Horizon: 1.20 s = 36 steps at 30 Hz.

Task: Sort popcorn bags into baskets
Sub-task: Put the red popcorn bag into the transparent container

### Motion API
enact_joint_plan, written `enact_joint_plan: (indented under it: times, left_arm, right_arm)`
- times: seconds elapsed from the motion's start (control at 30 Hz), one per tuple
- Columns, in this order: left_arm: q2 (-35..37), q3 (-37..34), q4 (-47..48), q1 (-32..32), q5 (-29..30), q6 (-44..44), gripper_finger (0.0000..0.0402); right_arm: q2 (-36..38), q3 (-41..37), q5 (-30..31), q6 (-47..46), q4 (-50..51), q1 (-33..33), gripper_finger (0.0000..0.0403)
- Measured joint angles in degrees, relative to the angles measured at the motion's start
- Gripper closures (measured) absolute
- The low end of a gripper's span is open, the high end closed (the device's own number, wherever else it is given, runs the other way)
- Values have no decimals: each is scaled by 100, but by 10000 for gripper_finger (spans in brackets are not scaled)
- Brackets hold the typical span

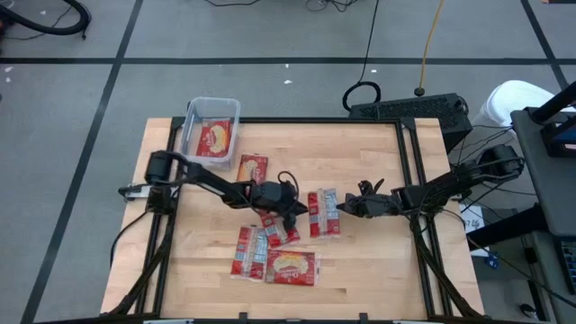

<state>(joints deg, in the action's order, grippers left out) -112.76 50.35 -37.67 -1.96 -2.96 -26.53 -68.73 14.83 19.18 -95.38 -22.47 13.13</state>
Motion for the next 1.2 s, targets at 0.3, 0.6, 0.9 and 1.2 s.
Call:
enact_joint_plan:
  times: [0.3, 0.6, 0.9, 1.2]
  left_arm:
    - [-814, 725, 390, 11, -111, 408, 387]
    - [-954, 970, 973, 27, 16, 439, 388]
    - [-204, 933, 1424, 71, 40, 616, 396]
    - [-362, 959, 1891, 259, 182, 942, 398]
  right_arm:
    - [2, 0, -175, -18, -6, 2, 403]
    - [4, 4, -645, -651, 486, 24, 401]
    - [8, 437, -1140, -421, 760, -328, 321]
    - [-21, 845, -1811, 414, 2273, -877, 287]
